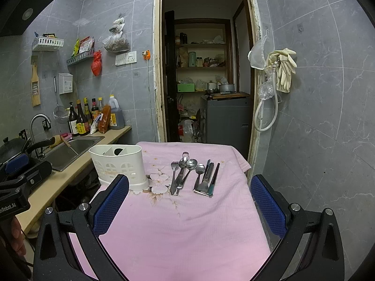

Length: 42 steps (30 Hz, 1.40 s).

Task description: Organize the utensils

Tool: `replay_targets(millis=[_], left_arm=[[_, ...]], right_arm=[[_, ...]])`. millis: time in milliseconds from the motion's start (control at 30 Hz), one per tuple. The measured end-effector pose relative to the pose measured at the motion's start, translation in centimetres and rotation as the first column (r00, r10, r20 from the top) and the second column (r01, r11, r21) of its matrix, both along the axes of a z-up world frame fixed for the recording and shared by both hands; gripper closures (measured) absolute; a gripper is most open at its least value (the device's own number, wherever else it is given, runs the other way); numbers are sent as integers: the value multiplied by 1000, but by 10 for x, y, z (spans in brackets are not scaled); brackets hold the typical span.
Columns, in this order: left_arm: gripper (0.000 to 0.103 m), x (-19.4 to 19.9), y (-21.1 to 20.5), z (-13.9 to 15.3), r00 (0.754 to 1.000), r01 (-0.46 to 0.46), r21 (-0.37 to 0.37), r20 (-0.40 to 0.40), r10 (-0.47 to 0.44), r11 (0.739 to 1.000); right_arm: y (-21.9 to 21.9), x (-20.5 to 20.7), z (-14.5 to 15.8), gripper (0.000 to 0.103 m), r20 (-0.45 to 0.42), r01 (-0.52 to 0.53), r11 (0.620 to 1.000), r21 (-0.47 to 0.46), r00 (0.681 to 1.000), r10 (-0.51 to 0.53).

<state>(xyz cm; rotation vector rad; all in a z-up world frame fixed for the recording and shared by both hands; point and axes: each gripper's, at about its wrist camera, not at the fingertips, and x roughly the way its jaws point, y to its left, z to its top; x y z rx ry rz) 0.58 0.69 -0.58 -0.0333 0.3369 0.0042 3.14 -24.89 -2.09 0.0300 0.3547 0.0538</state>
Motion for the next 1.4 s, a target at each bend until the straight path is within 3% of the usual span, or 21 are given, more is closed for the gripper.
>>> replay_targets(millis=[1400], left_arm=[[0, 6, 1, -16, 1000, 1, 2, -5, -1, 1000]], right_arm=[[-4, 0, 1, 1, -10, 5, 1000, -3, 1000, -5]])
